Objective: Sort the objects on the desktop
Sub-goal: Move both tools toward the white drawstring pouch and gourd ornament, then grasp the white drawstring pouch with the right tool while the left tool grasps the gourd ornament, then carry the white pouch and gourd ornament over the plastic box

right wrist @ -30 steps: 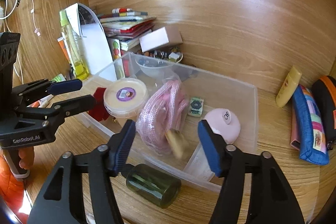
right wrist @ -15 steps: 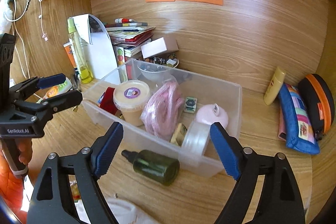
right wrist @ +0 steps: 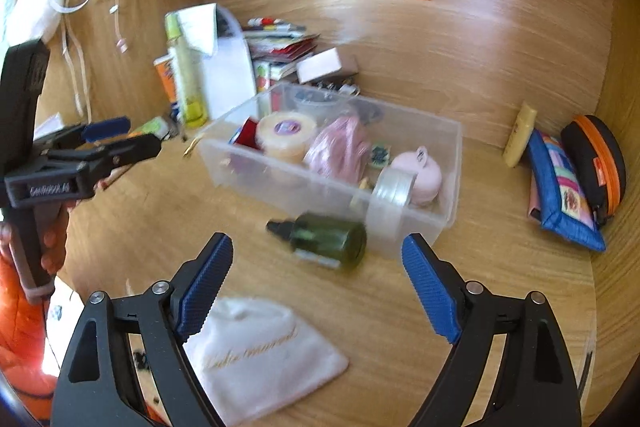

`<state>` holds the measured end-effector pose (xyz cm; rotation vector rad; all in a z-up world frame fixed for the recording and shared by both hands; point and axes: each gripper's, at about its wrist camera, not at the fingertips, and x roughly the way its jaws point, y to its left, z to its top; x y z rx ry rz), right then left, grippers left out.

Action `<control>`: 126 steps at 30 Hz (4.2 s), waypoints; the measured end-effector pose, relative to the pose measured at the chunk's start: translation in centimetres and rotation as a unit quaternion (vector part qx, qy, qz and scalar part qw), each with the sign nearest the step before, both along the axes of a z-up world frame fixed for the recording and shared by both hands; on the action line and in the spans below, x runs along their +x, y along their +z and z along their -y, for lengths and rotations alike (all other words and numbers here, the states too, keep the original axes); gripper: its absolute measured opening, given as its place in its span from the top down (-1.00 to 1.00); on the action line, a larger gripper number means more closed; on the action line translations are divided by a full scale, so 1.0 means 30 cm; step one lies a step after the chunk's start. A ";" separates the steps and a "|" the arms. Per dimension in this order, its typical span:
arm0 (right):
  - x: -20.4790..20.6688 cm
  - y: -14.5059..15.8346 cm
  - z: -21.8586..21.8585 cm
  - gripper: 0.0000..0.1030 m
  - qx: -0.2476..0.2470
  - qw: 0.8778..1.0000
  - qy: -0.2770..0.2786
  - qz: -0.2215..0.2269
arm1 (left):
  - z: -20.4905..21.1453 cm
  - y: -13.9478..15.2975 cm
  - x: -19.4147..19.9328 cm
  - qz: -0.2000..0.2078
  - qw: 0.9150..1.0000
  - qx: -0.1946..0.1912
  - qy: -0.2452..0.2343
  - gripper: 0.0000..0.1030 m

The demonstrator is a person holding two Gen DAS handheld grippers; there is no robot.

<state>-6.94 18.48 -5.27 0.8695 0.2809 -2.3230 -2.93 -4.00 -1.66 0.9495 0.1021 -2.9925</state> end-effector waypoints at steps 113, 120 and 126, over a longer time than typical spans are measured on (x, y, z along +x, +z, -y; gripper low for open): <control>-0.039 0.103 -0.204 -0.11 -0.139 0.989 -0.057 -0.009 | -0.108 -0.023 0.005 0.007 0.998 0.039 -0.056 0.19; -0.048 0.160 -0.174 -0.11 -0.142 0.988 -0.050 -0.029 | -0.067 0.028 0.004 -0.019 0.998 0.045 -0.046 0.19; -0.068 0.208 -0.149 -0.11 -0.154 0.986 -0.042 -0.041 | -0.035 0.061 -0.018 -0.034 0.998 0.049 -0.037 0.19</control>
